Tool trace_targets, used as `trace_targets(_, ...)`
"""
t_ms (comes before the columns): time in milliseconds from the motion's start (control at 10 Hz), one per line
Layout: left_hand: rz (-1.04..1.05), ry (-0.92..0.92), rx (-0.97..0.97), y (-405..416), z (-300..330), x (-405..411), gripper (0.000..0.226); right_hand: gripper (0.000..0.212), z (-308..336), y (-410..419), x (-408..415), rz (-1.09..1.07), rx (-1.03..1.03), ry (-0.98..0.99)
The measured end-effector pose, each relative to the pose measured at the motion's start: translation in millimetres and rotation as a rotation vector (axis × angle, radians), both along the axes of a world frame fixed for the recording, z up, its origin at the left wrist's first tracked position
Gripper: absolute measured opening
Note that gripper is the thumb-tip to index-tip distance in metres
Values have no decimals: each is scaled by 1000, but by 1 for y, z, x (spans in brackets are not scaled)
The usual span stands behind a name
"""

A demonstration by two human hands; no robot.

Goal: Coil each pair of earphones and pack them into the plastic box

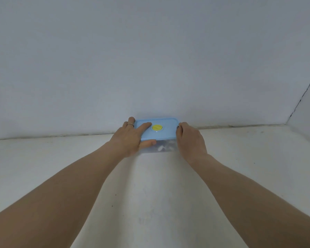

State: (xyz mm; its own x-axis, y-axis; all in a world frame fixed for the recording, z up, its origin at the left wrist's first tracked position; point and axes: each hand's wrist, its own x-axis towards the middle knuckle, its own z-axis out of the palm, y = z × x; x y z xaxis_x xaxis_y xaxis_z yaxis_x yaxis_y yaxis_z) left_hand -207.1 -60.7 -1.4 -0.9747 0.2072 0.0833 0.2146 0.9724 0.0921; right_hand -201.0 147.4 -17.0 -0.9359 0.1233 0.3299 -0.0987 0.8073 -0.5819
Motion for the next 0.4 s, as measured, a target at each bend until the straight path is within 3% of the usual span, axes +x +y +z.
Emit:
trace_targets(100, -1, 3, -7, -1, 0, -4, 77, 24, -1, -2, -4, -9, 10, 10)
trace_targets(300, 45, -13, -113, 1, 9, 3, 110, 31, 6, 2, -1, 29, -1, -66)
trace_targets(400, 76, 0, -57, 8, 25, 14, 108, 37, 19, 6, 7, -1, -88, -80)
